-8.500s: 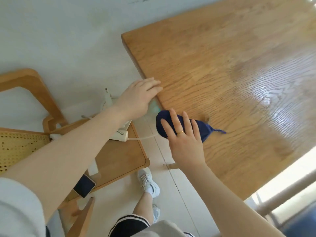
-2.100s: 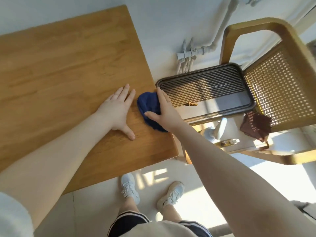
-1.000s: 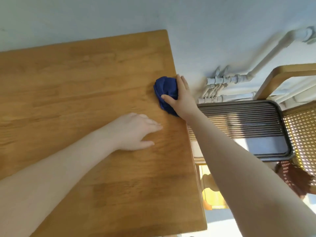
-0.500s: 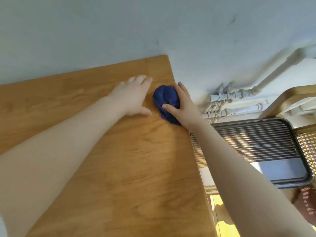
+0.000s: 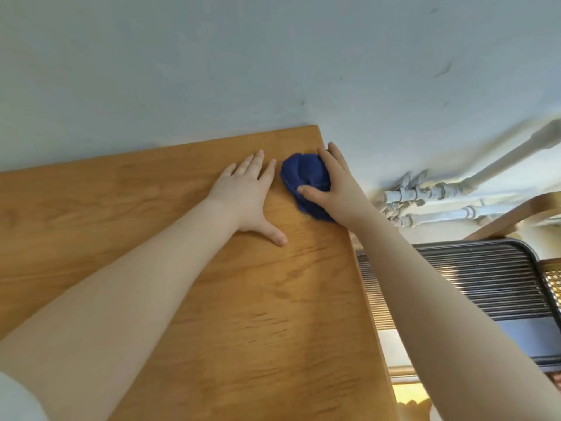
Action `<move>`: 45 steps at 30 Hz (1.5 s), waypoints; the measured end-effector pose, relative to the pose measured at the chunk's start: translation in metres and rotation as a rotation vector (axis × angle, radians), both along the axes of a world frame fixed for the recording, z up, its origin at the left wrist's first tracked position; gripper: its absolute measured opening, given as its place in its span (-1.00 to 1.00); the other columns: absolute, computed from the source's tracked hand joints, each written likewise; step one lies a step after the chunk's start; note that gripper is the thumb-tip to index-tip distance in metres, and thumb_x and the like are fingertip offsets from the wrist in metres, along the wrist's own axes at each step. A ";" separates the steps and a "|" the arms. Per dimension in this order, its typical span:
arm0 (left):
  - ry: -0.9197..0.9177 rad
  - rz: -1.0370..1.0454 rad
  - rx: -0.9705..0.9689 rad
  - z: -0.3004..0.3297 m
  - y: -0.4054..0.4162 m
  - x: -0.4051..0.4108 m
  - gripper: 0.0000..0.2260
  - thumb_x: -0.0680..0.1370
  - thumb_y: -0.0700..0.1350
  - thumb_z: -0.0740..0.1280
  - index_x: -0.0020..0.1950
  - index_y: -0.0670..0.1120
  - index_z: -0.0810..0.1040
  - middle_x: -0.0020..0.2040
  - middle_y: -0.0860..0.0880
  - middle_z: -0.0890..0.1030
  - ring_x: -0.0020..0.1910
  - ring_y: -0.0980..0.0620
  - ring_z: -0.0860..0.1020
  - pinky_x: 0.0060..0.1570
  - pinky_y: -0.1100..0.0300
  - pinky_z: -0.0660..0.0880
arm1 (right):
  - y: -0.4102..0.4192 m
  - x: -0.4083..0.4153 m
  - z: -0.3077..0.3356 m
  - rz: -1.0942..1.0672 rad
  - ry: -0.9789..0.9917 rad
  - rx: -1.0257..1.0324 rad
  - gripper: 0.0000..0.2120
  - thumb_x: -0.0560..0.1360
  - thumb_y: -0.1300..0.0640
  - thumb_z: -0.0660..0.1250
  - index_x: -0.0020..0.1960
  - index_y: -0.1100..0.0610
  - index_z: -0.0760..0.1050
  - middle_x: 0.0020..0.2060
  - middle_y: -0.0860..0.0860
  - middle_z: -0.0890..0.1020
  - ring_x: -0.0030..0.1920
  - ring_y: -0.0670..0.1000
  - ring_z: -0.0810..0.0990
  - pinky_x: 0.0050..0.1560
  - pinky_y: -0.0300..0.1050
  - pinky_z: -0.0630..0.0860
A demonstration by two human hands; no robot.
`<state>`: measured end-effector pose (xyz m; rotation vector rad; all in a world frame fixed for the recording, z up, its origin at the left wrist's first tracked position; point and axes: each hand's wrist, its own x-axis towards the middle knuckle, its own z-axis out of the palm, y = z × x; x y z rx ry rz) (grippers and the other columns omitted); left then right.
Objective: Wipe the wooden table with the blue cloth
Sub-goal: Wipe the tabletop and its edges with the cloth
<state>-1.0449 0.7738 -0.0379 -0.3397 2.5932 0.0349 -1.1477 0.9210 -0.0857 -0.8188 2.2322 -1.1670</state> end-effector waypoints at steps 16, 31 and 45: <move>0.050 0.023 0.107 -0.007 -0.005 -0.005 0.31 0.07 0.45 0.40 0.51 -0.08 -0.30 0.50 -0.15 -0.33 0.51 -0.08 -0.24 0.47 0.06 -0.18 | -0.045 -0.039 0.000 -0.077 0.062 -0.061 -0.54 0.46 0.15 0.33 0.31 0.16 0.31 0.28 0.04 0.35 0.16 -0.02 0.43 0.11 -0.18 0.38; 0.003 0.058 0.060 -0.003 0.000 -0.006 0.30 0.09 0.44 0.40 0.51 -0.06 -0.31 0.51 -0.13 -0.32 0.51 -0.07 -0.22 0.48 0.02 -0.16 | 0.027 0.026 0.004 -0.037 0.096 0.078 -0.46 0.50 0.09 0.28 0.43 0.10 0.19 0.37 0.03 0.31 0.30 -0.01 0.35 0.13 -0.22 0.27; 0.272 0.156 -0.026 0.021 0.087 0.070 -0.47 0.61 -0.11 0.17 0.53 -0.07 0.02 0.54 -0.10 -0.16 0.47 -0.16 0.04 0.39 -0.08 0.13 | 0.130 0.141 0.007 -0.029 0.035 0.164 -0.30 0.55 0.07 0.23 0.52 0.12 -0.12 0.51 0.06 0.01 0.43 0.09 0.21 0.23 -0.19 0.24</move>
